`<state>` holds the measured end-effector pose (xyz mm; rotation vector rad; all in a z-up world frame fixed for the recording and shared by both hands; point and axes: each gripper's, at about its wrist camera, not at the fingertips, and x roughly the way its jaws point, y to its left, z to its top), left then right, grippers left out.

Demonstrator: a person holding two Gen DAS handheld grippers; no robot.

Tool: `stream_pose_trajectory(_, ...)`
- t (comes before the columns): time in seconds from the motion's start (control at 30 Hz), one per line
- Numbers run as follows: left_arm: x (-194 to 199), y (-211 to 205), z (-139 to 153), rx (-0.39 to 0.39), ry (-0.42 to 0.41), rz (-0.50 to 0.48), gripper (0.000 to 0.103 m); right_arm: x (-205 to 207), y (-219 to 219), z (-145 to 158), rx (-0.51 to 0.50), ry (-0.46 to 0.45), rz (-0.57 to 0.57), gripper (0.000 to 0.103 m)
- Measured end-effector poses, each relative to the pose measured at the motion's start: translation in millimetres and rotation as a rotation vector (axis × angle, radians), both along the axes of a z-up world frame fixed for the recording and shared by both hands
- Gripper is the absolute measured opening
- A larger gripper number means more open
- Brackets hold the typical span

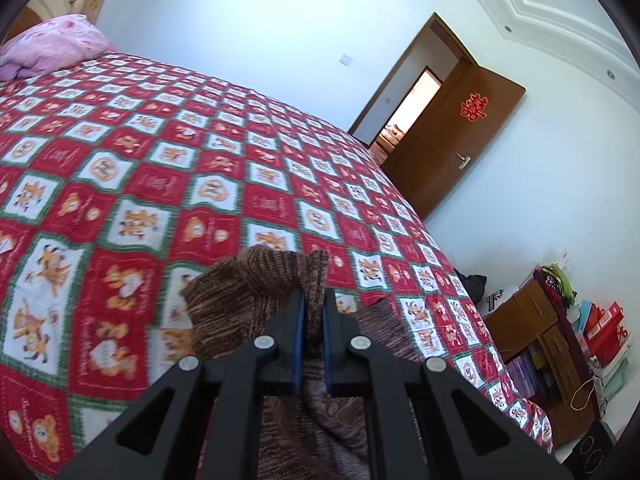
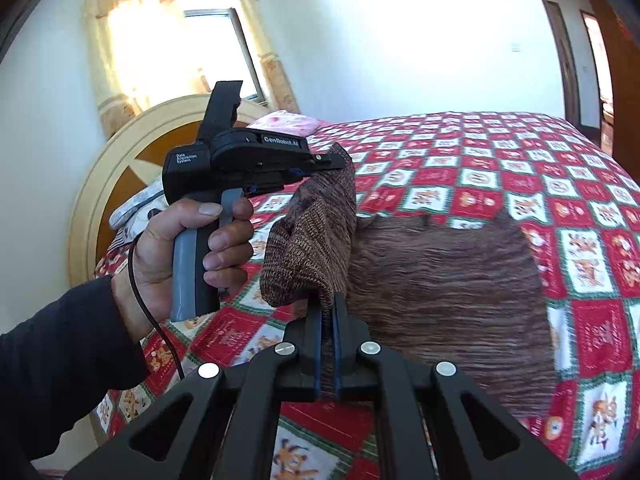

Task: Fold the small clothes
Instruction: 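Lift the folded edge with both grippers and fold it over again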

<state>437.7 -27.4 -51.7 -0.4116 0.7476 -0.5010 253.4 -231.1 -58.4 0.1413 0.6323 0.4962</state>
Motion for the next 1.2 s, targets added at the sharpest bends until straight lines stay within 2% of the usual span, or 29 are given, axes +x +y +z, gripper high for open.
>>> stream_pose_trajectory(0.23,12,-54,-2,0.049,0.000,-0.065,0.008,1,-51,-15,0.056,0.075,-0.089,0.003)
stream_pose_trajectory(0.6,22,-153,-40,0.220,0.030,-0.196,0.008,2,-125,-69,0.157,0.268,-0.233,0.003)
stream_pose_trajectory(0.77,12,-183,-42,0.299,-0.012,-0.245,0.010,4,-144,-95,0.217,0.362,-0.277,0.003)
stream_pose_trajectory(0.87,-2,-183,-28,0.334,-0.070,-0.245,0.012,2,-147,-95,0.217,0.359,-0.284,0.004)
stream_pose_trajectory(0.93,-12,-175,-17,0.332,-0.108,-0.245,0.020,0,-150,-93,0.211,0.341,-0.286,0.004)
stream_pose_trajectory(1.0,-35,-157,-7,0.341,-0.173,-0.222,0.042,-4,-154,-88,0.200,0.325,-0.295,0.011)
stream_pose_trajectory(1.07,-54,-143,-6,0.382,-0.219,-0.191,0.059,-9,-161,-81,0.156,0.276,-0.338,0.027)
stream_pose_trajectory(1.13,-79,-124,-15,0.413,-0.257,-0.178,0.061,-14,-168,-72,0.127,0.228,-0.395,0.028)
stream_pose_trajectory(1.2,-91,-114,-30,0.452,-0.259,-0.159,0.064,-15,-173,-59,0.115,0.173,-0.449,0.028)
